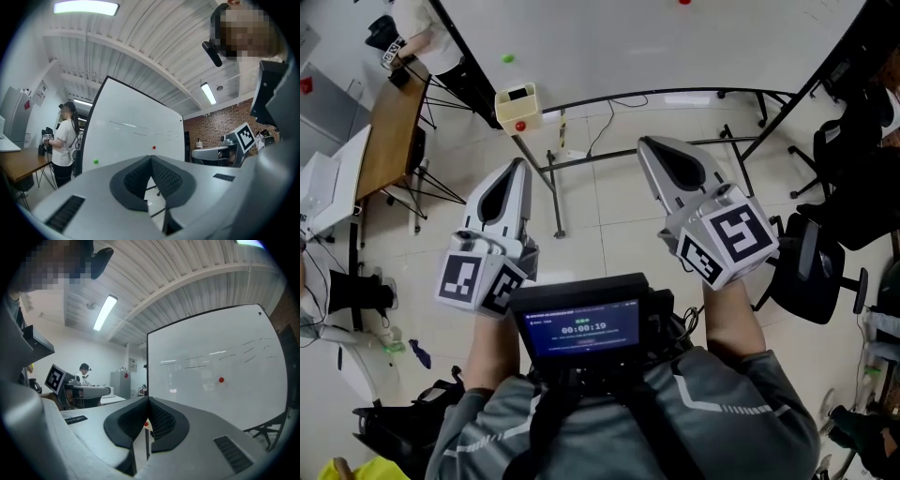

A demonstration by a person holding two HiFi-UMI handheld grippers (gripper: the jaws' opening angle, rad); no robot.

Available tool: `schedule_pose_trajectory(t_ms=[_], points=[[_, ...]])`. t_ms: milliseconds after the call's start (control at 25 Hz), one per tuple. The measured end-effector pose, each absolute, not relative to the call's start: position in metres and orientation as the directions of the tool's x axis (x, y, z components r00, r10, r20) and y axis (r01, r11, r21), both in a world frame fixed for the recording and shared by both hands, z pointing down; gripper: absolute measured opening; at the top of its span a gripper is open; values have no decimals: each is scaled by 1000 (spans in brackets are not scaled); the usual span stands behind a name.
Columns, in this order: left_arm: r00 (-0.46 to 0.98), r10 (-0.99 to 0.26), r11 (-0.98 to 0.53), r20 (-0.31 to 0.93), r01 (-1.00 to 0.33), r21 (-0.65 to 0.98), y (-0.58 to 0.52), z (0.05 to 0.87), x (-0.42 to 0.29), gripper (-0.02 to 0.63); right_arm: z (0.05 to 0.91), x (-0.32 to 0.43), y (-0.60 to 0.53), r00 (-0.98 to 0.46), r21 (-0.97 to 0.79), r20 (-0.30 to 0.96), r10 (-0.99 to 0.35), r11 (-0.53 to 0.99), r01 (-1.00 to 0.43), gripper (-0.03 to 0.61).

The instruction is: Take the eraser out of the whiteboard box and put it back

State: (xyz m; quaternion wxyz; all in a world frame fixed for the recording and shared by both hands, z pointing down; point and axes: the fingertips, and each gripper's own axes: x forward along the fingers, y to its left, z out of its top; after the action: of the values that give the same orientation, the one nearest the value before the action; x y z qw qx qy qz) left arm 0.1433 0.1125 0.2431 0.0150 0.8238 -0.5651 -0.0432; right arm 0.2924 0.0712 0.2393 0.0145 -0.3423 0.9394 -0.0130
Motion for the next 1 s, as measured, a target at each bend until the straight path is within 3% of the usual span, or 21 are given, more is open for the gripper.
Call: schedule_pose_trajectory(t_ms=[1000], points=[[369, -928, -371, -55, -928, 42, 113, 234, 145, 32, 238, 300, 69, -758, -54, -31, -652, 758, -650, 23]])
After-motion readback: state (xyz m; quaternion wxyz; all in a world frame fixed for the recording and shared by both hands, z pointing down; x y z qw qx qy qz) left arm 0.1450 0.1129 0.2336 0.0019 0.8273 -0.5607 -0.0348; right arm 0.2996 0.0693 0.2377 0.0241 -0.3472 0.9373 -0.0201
